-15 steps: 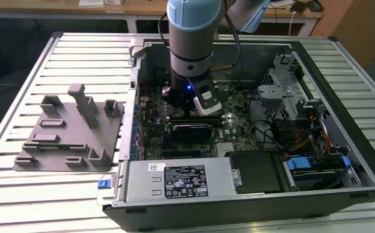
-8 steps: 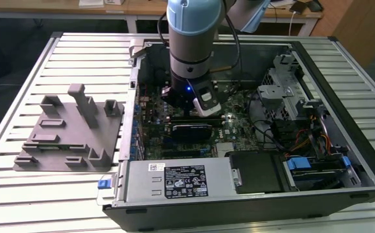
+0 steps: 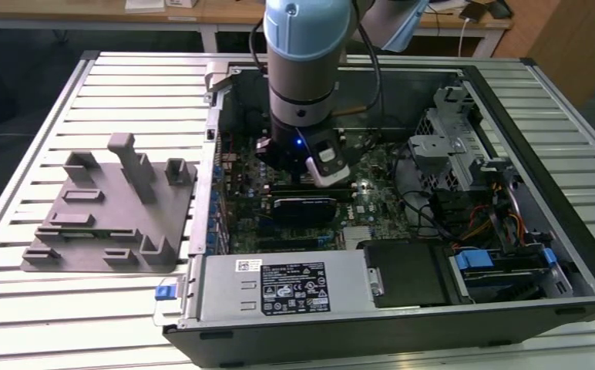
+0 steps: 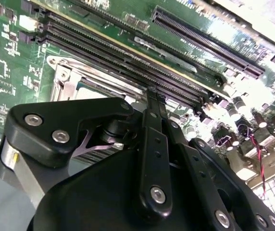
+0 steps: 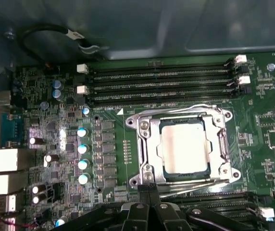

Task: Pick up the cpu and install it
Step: 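Install the second cpu locking lever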

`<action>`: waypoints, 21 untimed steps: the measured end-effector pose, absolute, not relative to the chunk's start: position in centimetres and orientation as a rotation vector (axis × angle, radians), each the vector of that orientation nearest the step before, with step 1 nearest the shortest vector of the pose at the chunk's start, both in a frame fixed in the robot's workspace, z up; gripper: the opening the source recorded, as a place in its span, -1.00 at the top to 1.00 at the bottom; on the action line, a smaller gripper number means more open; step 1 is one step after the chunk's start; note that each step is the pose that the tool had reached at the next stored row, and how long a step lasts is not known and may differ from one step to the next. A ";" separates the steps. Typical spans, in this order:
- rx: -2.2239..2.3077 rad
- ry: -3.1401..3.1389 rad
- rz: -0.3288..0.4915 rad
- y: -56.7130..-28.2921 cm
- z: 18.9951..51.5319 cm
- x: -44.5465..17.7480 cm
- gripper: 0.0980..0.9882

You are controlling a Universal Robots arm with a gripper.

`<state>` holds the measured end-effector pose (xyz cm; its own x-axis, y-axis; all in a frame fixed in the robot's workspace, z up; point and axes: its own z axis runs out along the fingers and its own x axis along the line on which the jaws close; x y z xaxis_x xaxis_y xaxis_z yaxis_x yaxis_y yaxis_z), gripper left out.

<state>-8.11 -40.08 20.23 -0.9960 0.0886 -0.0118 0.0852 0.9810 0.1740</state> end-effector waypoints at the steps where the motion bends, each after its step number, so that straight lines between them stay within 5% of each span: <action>1: 0.136 3.106 0.282 -40.1 20.2 -8.1 0.98; 21: 0.135 3.098 0.299 -41.1 20.5 -8.2 0.98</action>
